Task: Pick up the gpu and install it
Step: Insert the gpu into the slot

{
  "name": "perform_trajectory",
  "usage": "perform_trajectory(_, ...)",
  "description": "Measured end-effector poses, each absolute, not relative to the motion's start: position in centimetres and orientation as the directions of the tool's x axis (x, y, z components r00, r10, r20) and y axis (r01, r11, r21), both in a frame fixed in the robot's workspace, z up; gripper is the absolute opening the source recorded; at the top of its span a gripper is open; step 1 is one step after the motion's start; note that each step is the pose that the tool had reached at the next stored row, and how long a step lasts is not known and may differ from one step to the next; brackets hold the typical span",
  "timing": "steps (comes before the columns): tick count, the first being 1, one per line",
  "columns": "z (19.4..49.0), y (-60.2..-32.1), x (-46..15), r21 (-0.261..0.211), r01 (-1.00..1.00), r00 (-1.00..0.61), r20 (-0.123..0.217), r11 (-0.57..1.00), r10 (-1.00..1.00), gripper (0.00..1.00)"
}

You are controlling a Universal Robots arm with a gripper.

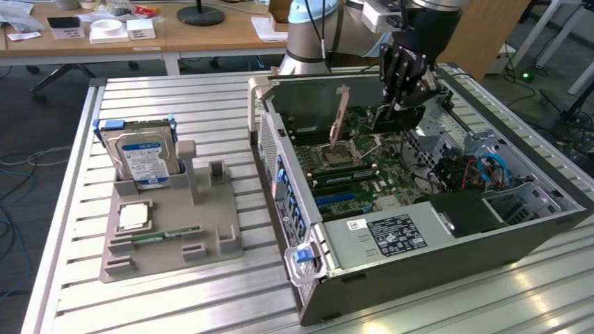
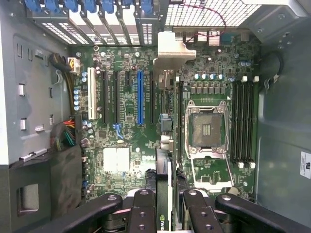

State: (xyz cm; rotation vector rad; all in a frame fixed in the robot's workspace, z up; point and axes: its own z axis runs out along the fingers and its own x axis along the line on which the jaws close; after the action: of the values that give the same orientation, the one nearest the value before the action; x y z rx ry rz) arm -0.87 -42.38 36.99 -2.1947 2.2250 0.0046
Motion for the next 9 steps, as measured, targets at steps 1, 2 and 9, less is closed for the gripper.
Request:
perform_trajectory(1, 36.96, -42.5, -0.87, -0.009, -1.0, -0.014, -0.014, 0.014, -1.0, 0.26)
perform_trajectory(2, 36.94, -42.51, -0.88, -0.009, -1.0, -0.014, -0.014, 0.014, -1.0, 0.26)
perform_trajectory(9, 36.93, -42.51, -0.87, -0.009, -1.0, -0.014, -0.014, 0.014, -1.0, 0.26)
